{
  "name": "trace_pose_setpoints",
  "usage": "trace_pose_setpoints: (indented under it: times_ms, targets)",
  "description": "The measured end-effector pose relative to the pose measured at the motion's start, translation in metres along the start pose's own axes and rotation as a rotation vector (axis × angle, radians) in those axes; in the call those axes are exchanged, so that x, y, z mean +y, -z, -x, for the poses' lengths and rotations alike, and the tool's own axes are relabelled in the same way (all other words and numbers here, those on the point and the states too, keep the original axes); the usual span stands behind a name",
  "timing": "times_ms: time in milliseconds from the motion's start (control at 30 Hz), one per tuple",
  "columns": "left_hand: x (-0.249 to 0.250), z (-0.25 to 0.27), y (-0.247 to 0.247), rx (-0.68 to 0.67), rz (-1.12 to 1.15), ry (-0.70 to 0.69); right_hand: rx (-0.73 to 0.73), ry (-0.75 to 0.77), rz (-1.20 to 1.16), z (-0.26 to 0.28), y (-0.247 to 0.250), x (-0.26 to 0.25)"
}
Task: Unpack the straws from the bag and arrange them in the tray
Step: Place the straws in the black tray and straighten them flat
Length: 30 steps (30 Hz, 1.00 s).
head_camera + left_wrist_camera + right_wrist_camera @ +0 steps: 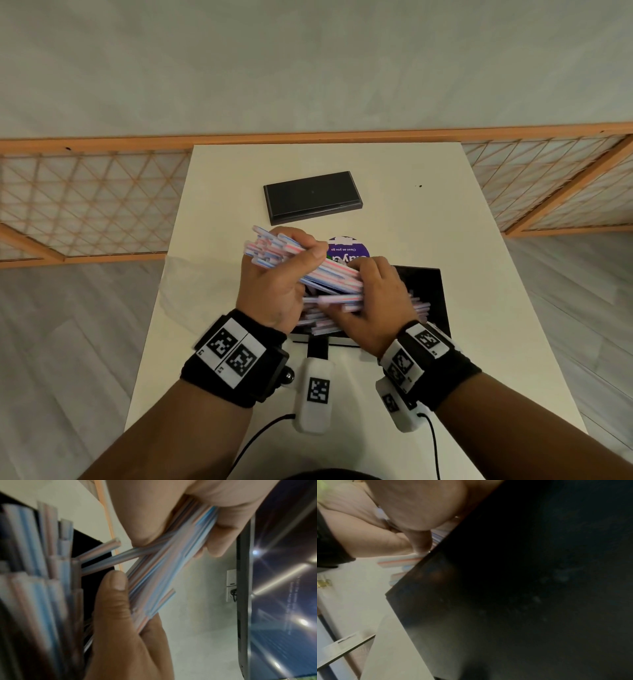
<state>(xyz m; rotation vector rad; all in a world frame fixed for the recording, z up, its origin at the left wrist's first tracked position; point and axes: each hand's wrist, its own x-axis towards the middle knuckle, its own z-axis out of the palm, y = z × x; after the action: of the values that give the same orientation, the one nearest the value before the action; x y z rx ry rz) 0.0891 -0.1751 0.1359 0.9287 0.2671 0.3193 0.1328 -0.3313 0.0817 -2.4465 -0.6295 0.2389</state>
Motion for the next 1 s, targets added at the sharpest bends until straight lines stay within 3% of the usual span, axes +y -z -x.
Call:
trace_pose_setpoints:
  times_ms: [167, 300, 367, 567, 733, 900, 1000]
  targets:
    - [0.002, 0.0, -0.008, 0.04, -0.064, -0.061, 0.025, 0.044, -0.029, -0.003, -0.001, -0.003]
    - [0.008, 0.002, -0.01, -0.007, -0.039, -0.087, 0.137, 0.129, -0.124, -0.003, 0.002, -0.008]
    - [0.006, -0.001, -0.008, 0.033, -0.044, -0.077, 0.155, 0.135, -0.136, -0.005, 0.0, -0.008]
    - [-0.005, -0.008, 0.017, 0.364, -0.087, 0.002, -0.042, 0.072, -0.098, -0.001, 0.001, -0.005]
    - [-0.003, -0.01, 0.025, 0.412, -0.077, -0.025, -0.021, -0.031, -0.068, 0.0, -0.001, 0.001]
    - [-0.005, -0.007, 0.017, 0.404, -0.382, -0.098, -0.108, -0.041, 0.13, -0.008, -0.006, -0.009]
    - [-0.001, -0.01, 0.021, 0.463, -0.438, -0.211, -0.124, -0.056, 0.151, -0.011, -0.003, -0.007]
